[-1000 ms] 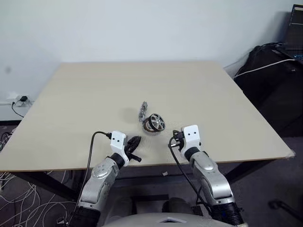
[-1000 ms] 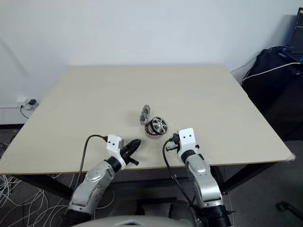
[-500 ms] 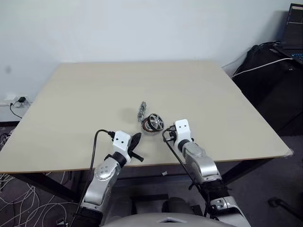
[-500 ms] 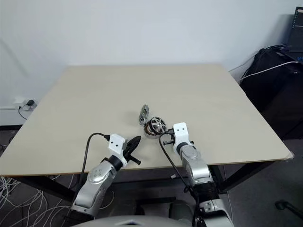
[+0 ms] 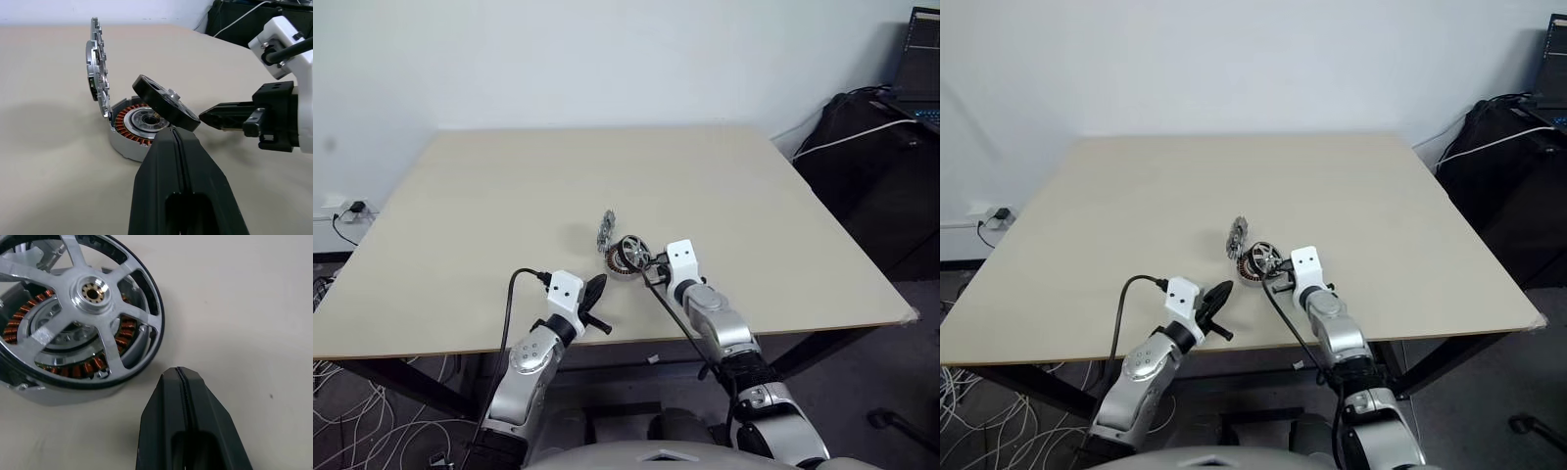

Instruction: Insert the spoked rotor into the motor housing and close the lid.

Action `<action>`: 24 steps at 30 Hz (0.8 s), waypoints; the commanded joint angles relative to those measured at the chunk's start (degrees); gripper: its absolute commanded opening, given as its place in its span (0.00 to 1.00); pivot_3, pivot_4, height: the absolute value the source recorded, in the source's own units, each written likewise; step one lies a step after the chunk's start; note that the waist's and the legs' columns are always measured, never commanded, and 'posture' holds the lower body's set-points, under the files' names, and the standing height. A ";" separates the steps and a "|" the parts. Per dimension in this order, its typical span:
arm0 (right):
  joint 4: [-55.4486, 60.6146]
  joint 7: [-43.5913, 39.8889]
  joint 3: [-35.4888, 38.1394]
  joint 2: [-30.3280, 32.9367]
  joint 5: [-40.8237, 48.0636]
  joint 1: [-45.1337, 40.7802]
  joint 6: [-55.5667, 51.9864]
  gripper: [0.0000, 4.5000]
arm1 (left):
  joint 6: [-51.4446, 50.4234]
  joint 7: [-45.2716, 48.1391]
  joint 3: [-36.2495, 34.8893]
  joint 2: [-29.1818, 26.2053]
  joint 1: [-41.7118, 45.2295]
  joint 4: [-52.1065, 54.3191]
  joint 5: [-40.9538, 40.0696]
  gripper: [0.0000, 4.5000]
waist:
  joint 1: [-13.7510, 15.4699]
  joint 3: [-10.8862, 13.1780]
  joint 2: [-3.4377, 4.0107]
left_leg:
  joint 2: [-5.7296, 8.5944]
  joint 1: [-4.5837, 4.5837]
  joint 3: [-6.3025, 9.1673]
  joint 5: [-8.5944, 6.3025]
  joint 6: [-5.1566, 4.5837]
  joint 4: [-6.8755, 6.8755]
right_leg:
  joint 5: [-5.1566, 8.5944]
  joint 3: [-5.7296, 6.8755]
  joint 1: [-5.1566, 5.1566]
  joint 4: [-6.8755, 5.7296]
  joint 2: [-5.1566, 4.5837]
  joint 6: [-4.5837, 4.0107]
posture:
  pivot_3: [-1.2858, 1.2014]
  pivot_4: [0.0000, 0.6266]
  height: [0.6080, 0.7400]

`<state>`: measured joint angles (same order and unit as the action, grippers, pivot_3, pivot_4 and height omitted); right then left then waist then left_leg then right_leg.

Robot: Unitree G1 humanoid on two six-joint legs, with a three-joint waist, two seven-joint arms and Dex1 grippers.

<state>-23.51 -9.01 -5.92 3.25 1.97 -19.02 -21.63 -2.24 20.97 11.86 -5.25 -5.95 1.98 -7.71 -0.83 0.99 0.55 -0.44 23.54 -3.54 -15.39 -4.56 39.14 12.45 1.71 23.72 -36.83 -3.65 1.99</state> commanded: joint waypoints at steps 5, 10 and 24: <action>0.27 -2.66 -1.52 -1.10 -0.67 -2.48 2.40 0.00 | -1.05 -0.02 -1.72 1.87 0.21 2.02 -3.17 0.01 | -0.11 0.00 0.01 | -0.01 0.00 0.00 0.01 -0.01 0.00 | 0.00 -0.01 -0.01 0.00 0.01 0.00 | 0.52 0.00 1.00; 1.00 -3.90 -1.72 -1.38 -0.53 -2.13 3.16 0.00 | -1.57 0.16 -1.80 1.83 0.14 2.16 -3.49 0.01 | -0.37 0.00 0.01 | 0.00 -0.01 0.00 0.00 -0.01 0.00 | 0.00 0.00 -0.02 0.00 0.05 0.01 | 0.52 0.00 1.00; 3.78 -5.24 -2.47 -1.47 -1.12 -0.29 3.95 0.00 | -2.91 0.70 -1.89 2.10 0.64 1.77 -4.24 0.01 | -0.65 0.00 0.02 | -0.03 -0.01 0.00 0.00 0.01 0.00 | 0.00 -0.02 -0.01 -0.02 0.02 0.00 | 0.52 0.00 1.00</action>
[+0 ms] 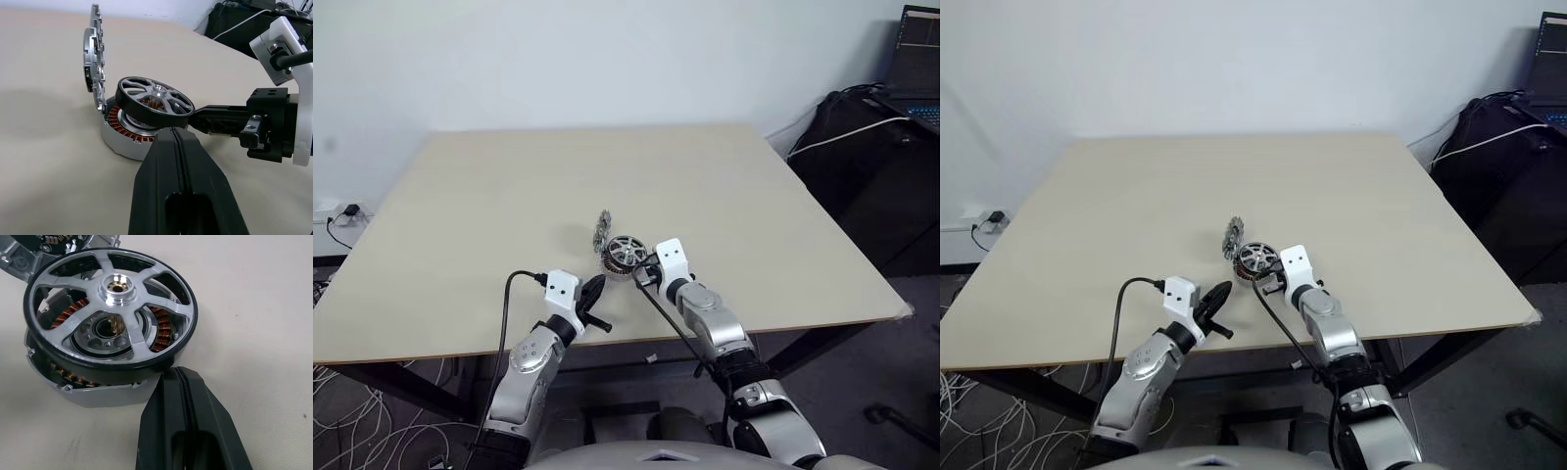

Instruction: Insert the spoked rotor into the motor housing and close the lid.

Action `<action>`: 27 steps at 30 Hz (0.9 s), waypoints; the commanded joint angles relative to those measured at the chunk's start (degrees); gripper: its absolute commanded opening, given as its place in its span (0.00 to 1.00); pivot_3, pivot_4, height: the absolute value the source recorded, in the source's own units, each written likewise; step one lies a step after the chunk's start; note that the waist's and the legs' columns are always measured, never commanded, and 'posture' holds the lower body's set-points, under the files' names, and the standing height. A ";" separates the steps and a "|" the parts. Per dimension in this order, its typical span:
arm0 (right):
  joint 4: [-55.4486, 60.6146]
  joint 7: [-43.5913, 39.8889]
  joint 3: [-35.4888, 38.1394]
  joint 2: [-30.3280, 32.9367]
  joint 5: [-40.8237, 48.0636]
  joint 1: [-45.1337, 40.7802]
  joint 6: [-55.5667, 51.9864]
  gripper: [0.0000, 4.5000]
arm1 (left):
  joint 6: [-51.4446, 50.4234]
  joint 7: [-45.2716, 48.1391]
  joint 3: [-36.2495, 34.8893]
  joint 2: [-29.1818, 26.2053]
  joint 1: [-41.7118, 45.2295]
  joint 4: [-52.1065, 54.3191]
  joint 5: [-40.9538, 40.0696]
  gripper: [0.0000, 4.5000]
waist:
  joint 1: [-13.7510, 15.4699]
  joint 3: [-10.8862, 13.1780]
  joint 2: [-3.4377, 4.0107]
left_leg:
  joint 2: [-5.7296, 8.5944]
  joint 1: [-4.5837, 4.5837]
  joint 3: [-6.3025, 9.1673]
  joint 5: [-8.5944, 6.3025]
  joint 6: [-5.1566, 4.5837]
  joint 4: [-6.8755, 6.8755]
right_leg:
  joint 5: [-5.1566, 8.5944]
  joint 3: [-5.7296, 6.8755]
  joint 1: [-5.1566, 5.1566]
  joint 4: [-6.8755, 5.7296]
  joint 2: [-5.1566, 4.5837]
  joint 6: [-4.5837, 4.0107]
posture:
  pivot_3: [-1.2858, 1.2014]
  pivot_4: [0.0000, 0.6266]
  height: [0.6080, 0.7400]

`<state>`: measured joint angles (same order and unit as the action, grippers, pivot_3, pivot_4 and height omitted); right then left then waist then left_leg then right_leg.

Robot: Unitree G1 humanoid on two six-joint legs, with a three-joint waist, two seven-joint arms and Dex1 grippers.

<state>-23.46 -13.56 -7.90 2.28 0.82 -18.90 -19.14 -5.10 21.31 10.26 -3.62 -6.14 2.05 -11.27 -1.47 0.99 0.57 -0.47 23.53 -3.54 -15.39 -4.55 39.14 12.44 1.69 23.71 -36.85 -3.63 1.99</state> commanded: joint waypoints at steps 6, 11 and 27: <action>5.77 -1.25 -1.27 -0.40 -0.48 0.55 1.55 0.00 | -0.75 0.40 -0.27 0.64 0.97 1.67 -1.19 0.01 | -0.04 0.00 0.00 | -0.01 0.00 0.00 -0.01 0.01 0.00 | 0.00 -0.01 0.01 0.00 -0.02 0.00 | 0.52 0.00 1.00; 7.27 -1.97 -2.11 -0.43 -0.86 1.13 1.40 0.00 | -1.06 0.43 -0.27 0.77 1.04 1.54 -1.48 0.01 | -0.07 0.00 0.01 | -0.01 -0.01 0.00 -0.02 0.03 0.00 | 0.00 -0.01 0.01 0.00 -0.03 0.00 | 0.52 0.00 1.00; 9.59 -3.83 -4.85 0.67 -2.88 3.54 0.71 0.00 | -0.93 0.23 -0.32 0.80 0.84 1.65 -1.34 0.01 | -0.32 0.00 0.00 | -0.07 -0.09 0.00 -0.05 0.12 0.01 | -0.01 -0.02 -0.01 -0.01 -0.03 -0.01 | 0.52 0.00 1.00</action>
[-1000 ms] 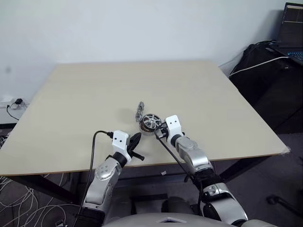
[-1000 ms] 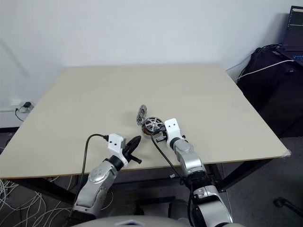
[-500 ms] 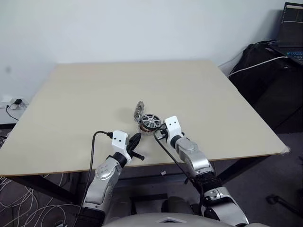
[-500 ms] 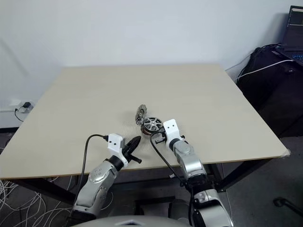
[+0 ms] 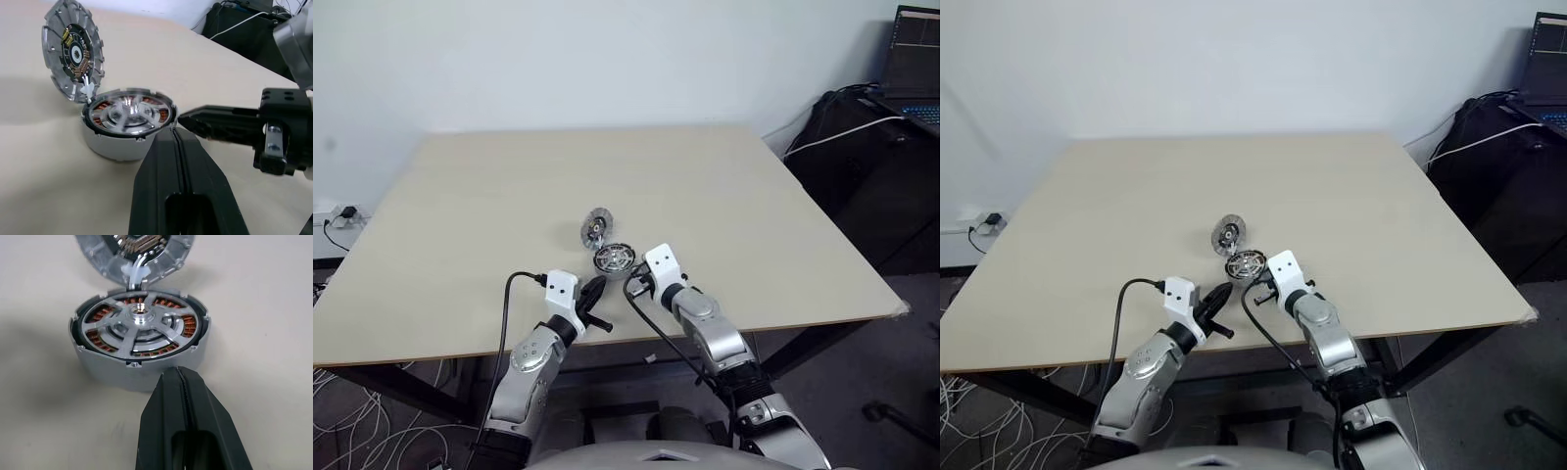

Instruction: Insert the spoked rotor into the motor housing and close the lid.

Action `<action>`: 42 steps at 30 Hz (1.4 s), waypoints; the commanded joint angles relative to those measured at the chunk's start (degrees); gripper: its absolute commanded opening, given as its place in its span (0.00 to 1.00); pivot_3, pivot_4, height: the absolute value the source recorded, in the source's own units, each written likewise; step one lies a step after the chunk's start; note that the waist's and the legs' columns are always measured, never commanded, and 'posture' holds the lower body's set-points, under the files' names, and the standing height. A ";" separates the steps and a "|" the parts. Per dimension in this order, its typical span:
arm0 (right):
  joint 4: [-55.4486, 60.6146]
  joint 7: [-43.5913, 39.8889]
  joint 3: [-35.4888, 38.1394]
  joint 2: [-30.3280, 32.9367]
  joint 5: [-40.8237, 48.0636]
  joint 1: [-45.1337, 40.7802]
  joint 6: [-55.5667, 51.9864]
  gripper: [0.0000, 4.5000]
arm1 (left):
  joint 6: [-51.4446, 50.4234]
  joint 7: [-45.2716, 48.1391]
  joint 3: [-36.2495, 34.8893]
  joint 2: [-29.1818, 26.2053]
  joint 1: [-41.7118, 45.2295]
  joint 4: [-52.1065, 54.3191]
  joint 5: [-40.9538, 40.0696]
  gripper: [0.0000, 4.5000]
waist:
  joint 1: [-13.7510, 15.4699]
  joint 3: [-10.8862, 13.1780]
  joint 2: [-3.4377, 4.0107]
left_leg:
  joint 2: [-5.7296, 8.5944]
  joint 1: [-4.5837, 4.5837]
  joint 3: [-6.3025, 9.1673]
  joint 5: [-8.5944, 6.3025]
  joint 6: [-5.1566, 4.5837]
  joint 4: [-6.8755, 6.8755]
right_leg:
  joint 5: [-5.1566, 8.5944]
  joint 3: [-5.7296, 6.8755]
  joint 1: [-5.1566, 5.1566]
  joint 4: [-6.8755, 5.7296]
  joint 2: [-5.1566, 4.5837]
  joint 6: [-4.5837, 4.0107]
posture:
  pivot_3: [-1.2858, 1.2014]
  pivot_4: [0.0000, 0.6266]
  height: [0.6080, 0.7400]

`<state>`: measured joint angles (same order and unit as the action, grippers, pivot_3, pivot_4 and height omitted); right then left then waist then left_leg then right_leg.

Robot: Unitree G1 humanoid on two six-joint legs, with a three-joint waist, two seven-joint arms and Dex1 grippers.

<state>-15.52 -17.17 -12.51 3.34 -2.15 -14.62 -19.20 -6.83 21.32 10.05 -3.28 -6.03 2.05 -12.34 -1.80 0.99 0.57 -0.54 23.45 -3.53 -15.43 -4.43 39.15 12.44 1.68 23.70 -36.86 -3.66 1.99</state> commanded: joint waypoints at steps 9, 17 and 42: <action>3.14 5.19 1.02 0.94 -3.09 0.62 1.19 0.00 | 0.74 0.23 -0.11 0.30 0.67 1.78 -0.17 0.01 | 0.38 0.00 0.00 | 0.01 0.03 0.00 -0.02 0.03 0.00 | 0.00 0.00 0.02 0.02 -0.05 -0.01 | 0.52 0.00 1.00; 6.34 6.74 1.59 1.51 -3.37 0.00 2.80 0.00 | 0.68 0.27 -0.26 0.20 0.69 1.90 -0.26 0.01 | 0.54 0.00 0.00 | 0.04 0.05 0.00 -0.03 0.05 0.00 | 0.00 0.01 0.03 0.03 -0.07 -0.01 | 0.52 0.00 1.00; -19.04 2.88 -0.54 -5.81 -2.81 -14.43 2.78 0.00 | 1.42 -0.97 -0.59 -0.24 -1.25 3.98 1.18 0.01 | 0.31 -0.01 0.03 | 0.08 0.03 0.00 -0.02 0.07 -0.01 | -0.01 0.02 0.00 0.02 0.04 -0.01 | 0.52 0.00 1.00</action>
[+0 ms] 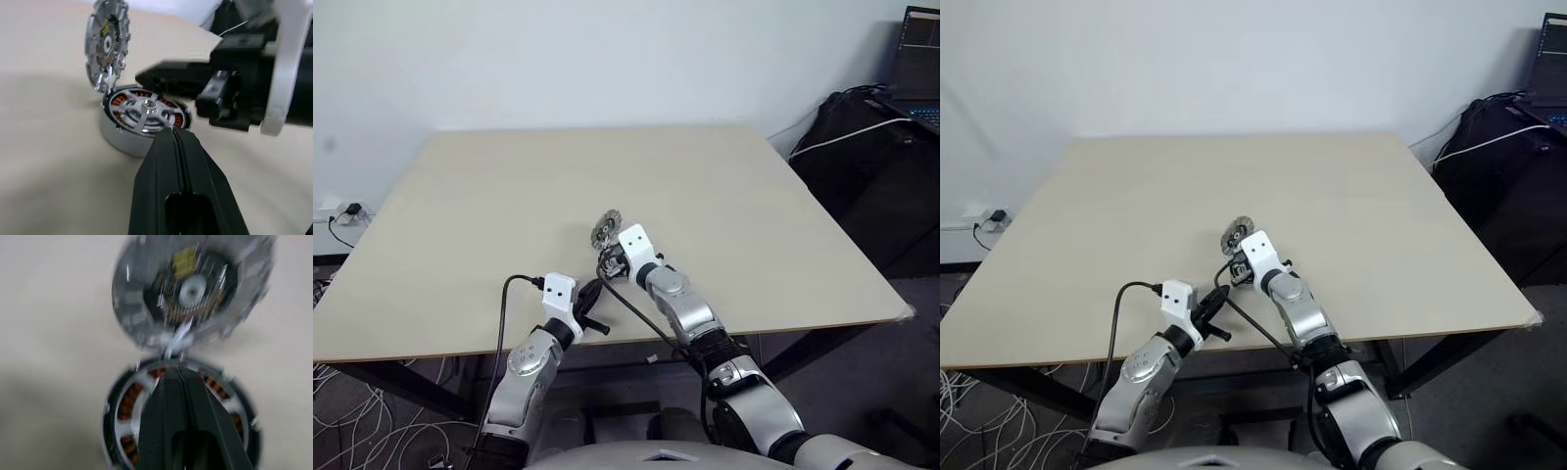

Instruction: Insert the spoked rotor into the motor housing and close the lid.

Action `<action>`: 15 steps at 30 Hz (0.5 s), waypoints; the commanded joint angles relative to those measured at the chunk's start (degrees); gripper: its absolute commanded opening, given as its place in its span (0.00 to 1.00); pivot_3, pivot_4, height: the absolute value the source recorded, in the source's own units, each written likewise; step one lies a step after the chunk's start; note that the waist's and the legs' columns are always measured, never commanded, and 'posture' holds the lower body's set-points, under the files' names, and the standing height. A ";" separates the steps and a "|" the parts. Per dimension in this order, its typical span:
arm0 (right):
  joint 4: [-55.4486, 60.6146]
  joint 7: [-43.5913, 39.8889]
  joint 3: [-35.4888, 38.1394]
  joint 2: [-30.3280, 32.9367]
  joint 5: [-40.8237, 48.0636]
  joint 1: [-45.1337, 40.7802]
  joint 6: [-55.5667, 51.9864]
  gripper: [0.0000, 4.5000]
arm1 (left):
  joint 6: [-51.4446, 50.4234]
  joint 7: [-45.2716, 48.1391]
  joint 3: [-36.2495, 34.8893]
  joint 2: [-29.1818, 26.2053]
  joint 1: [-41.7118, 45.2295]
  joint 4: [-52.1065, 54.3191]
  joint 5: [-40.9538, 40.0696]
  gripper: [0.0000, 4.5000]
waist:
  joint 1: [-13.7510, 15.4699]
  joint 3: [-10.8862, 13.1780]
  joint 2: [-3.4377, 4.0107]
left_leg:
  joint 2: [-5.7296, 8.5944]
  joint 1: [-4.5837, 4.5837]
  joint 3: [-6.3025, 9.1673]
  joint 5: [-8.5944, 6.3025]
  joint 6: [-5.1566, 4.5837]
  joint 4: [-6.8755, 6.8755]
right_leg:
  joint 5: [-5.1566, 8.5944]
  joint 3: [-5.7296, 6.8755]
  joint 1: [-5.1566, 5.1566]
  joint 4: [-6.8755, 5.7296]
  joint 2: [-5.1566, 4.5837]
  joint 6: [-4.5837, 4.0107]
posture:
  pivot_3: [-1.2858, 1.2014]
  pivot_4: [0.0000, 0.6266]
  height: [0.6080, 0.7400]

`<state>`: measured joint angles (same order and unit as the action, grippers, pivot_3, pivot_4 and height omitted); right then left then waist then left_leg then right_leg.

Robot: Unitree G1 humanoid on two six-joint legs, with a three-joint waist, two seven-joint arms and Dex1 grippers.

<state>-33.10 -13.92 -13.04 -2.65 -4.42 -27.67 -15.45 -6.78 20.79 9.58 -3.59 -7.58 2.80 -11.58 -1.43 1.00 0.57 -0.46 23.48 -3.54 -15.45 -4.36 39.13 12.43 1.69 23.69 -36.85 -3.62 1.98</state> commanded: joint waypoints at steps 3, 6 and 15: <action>-0.78 -0.74 0.12 0.31 -0.24 -0.66 -1.62 0.00 | 2.06 -0.75 -0.05 -0.12 -0.01 3.38 1.01 0.01 | -0.08 -0.06 0.06 | -0.01 -0.04 0.00 -0.05 0.08 0.00 | 0.00 0.00 -0.03 0.00 -0.10 0.00 | 0.52 0.00 1.00; 3.22 -2.11 -0.05 1.17 0.04 0.28 -0.82 0.00 | 3.40 -1.06 0.56 -0.80 0.05 3.13 2.61 0.01 | 0.00 -0.10 0.13 | -0.01 -0.05 0.01 -0.05 0.09 0.00 | 0.00 0.00 -0.03 -0.02 -0.13 0.00 | 0.52 0.00 1.00; 21.60 -17.96 -8.39 14.63 -3.06 2.95 -3.67 0.00 | 14.53 -3.15 2.79 -2.38 1.27 -1.57 11.29 0.01 | 0.23 -0.07 0.17 | 0.04 0.02 0.00 0.01 -0.06 0.00 | 0.00 0.01 0.02 0.04 -0.20 0.01 | 0.52 0.00 1.00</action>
<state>-14.51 -29.69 -20.68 11.46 -7.00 -24.23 -18.31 4.53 18.42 11.75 -5.82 -7.42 1.67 -2.30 -1.20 0.93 0.74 -0.44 23.49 -3.53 -15.44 -4.41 39.14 12.43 1.72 23.72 -36.81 -3.81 1.98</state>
